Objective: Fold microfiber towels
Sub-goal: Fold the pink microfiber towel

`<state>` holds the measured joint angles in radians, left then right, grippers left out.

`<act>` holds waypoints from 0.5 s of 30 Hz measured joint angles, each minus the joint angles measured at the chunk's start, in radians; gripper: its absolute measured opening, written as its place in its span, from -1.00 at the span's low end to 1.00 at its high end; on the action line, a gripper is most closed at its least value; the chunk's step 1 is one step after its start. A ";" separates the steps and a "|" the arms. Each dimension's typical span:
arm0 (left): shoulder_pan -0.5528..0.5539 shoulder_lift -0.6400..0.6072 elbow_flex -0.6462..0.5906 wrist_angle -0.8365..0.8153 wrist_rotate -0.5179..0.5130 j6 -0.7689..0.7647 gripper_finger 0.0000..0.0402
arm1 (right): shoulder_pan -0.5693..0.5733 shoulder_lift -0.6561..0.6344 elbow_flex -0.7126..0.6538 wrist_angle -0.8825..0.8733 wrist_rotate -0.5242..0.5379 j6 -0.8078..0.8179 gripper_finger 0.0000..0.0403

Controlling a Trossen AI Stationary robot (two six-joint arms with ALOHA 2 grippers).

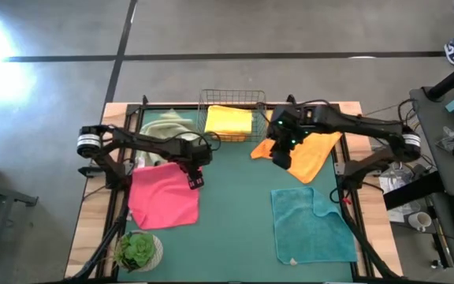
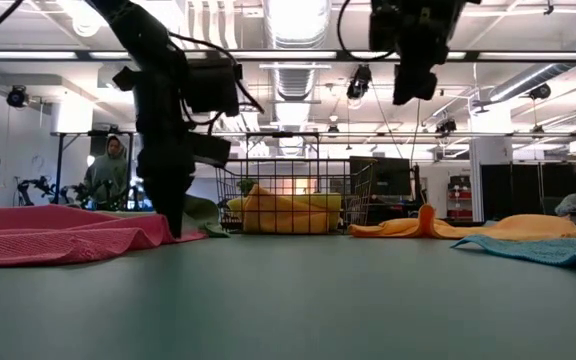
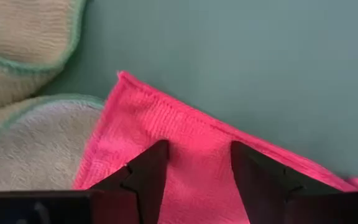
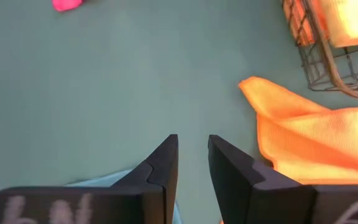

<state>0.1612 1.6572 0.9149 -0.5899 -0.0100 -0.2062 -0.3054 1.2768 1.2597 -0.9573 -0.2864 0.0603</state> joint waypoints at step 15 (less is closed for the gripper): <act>-0.040 0.035 0.044 0.126 0.016 -0.131 -0.18 | -0.002 -0.161 -0.058 0.044 0.108 -0.002 -0.63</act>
<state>0.1210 1.6926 0.9585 -0.4638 0.0060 -0.3376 -0.3077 1.1158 1.2014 -0.9135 -0.1780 0.0587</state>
